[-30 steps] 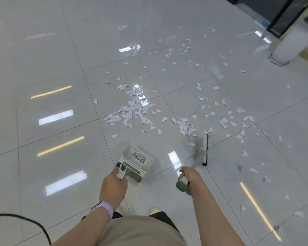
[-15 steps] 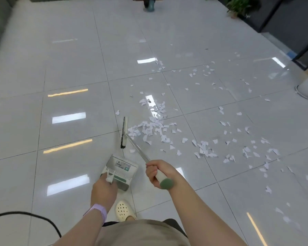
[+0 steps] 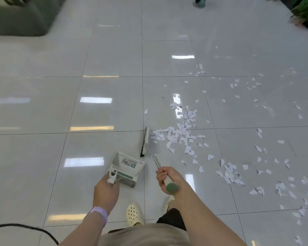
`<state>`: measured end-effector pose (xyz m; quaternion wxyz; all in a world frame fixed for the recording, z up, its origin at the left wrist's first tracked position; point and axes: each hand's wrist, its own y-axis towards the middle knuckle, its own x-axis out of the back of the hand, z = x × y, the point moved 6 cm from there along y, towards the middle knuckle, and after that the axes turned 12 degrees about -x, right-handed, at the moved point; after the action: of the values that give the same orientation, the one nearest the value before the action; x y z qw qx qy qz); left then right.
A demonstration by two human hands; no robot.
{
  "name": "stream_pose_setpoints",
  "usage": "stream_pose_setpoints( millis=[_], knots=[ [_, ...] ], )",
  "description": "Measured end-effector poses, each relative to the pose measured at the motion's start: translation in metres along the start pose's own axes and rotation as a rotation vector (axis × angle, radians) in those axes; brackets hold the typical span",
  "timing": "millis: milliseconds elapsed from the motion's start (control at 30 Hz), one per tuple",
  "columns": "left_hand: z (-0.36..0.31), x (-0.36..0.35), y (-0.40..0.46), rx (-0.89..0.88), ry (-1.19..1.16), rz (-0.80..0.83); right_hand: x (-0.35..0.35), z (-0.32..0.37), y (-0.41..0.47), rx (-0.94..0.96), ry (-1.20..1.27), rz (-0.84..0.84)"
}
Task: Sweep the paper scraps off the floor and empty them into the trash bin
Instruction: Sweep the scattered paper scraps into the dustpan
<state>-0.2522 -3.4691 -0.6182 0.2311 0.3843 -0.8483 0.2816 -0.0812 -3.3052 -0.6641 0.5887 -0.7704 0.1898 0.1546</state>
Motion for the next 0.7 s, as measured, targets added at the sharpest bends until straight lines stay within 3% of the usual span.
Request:
stream_pose_setpoints(
  millis=[200, 467, 700],
  knots=[
    [-0.028, -0.048, 0.027, 0.041, 0.052, 0.051, 0.075, 0.093, -0.049, 0.114, 0.075, -0.228],
    [-0.098, -0.141, 0.049, 0.009, 0.079, 0.124, 0.22, 0.203, -0.133, 0.32, -0.015, -0.775],
    [-0.135, -0.204, 0.058, 0.0, 0.073, 0.175, 0.269, 0.238, -0.231, 0.469, 0.244, -0.814]
  ],
)
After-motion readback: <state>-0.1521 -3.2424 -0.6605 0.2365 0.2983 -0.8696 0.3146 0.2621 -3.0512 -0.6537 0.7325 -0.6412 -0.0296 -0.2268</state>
